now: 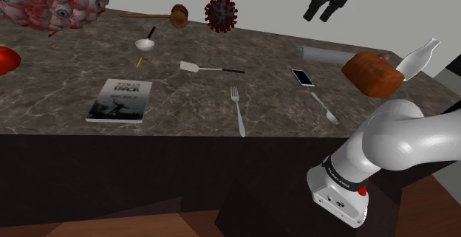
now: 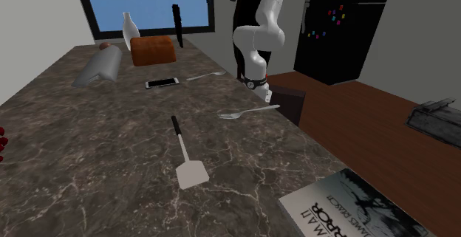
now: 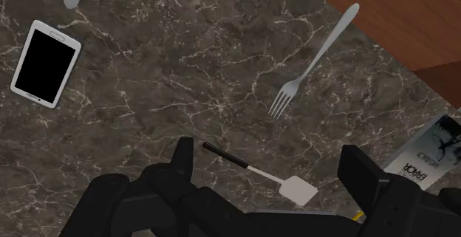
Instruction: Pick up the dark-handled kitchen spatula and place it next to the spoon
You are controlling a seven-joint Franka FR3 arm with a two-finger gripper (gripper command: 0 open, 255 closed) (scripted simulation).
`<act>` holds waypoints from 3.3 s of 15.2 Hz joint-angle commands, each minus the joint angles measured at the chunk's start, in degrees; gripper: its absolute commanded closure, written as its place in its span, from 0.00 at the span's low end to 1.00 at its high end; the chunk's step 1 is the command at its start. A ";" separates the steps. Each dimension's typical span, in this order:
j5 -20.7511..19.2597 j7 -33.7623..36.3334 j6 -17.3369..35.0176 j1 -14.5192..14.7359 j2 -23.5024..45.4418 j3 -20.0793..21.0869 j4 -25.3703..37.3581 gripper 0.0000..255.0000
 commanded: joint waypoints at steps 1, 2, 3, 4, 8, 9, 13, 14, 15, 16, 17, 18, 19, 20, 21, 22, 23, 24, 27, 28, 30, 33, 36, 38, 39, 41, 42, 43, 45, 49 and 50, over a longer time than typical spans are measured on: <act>0.00 0.00 0.00 0.00 0.00 0.00 0.00 0.00; -0.39 -1.90 1.35 0.55 1.76 -0.63 -0.03 0.00; -0.76 -3.78 2.68 1.11 3.57 -1.26 0.02 0.00; -1.10 -5.64 3.98 1.67 5.43 -1.86 0.15 0.00; -2.10 -13.01 8.87 3.87 13.31 -4.06 1.44 0.00; -2.26 -14.84 10.00 4.39 15.38 -4.54 1.95 0.00; -2.53 -22.05 14.10 6.42 23.86 -6.15 4.63 0.00; -2.51 -23.83 15.01 6.88 26.02 -6.46 5.46 0.00; -2.47 -25.59 15.88 7.33 28.19 -6.74 6.34 0.00; -2.40 -27.35 16.70 7.74 30.37 -6.96 7.28 0.00; -2.30 -29.09 17.48 8.13 32.56 -7.14 8.27 0.00; -2.19 -30.81 18.21 8.49 34.75 -7.27 9.31 0.00; -2.07 -32.51 18.89 8.83 36.94 -7.36 10.40 0.00; -1.95 -34.18 19.53 9.16 39.12 -7.41 11.53 0.00; -1.82 -35.83 20.13 9.45 41.30 -7.40 12.71 0.00; -1.70 -37.44 20.67 9.70 43.48 -7.35 13.94 0.00; -1.59 -39.02 21.18 9.93 45.64 -7.24 15.20 0.00; -1.50 -40.57 21.64 10.14 47.80 -7.10 16.50 0.00; -1.38 -44.96 22.80 10.63 54.19 -6.41 20.63 0.00; -1.41 -46.35 23.10 10.76 56.30 -6.12 22.08 0.00; -1.58 -48.98 23.61 11.02 60.47 -5.46 25.07 0.00; -2.11 -52.54 24.11 11.40 66.47 -4.39 29.63 0.00; -2.03 -52.59 26.16 11.31 67.25 -4.36 28.36 0.00; -1.96 -52.63 27.51 11.26 67.83 -4.35 27.58 0.00; -1.93 -52.65 28.18 11.23 68.13 -4.34 27.21 0.00; -1.88 -52.69 29.23 11.19 68.61 -4.33 26.64 0.00; -1.88 -52.69 29.23 11.19 68.62 -4.33 26.65 0.00; -1.87 -52.69 29.23 11.19 68.62 -4.33 26.66 0.00; -1.87 -52.69 29.23 11.19 68.63 -4.33 26.66 0.00; -1.88 -52.69 29.22 11.19 68.62 -4.33 26.66 0.00; -1.88 -52.69 29.22 11.19 68.62 -4.33 26.66 1.00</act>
